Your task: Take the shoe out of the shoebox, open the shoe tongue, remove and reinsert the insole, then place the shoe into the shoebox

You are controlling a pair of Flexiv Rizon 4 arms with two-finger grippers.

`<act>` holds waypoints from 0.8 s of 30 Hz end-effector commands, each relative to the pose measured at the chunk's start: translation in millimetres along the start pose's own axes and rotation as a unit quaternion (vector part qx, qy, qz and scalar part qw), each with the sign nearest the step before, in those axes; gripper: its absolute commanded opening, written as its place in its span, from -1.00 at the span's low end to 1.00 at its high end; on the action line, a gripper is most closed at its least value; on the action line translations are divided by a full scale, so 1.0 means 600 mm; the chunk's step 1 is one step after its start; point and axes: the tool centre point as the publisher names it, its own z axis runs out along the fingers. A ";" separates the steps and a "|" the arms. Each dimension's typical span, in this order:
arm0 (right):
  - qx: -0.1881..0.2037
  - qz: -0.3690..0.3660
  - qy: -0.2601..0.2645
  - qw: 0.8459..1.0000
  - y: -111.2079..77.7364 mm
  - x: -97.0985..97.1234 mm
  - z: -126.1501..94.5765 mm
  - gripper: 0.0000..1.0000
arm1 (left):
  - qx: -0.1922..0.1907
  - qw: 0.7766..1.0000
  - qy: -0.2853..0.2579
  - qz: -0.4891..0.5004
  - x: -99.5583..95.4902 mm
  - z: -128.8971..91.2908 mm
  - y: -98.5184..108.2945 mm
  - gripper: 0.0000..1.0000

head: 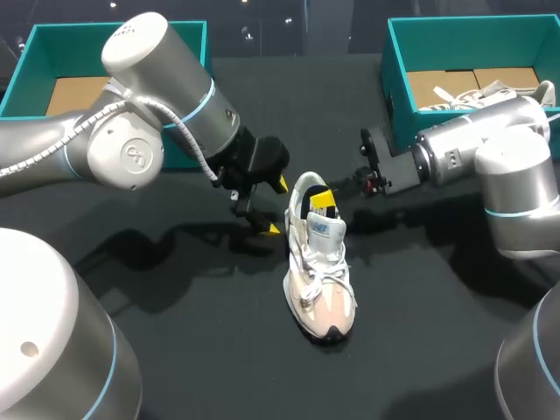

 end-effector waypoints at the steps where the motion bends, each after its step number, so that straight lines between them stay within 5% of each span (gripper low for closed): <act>1: 0.004 0.005 -0.028 1.000 -0.001 0.013 -0.019 -0.04 | 0.001 1.000 -0.001 0.006 0.007 -0.015 0.003 1.00; 12: 0.019 0.040 -0.069 0.997 -0.017 -0.015 -0.068 -0.08 | -0.004 0.999 0.001 0.038 0.019 -0.059 0.019 1.00; 24: 0.061 0.097 -0.169 0.979 -0.028 -0.009 -0.174 -0.11 | -0.031 0.996 0.017 0.085 0.034 -0.137 0.073 1.00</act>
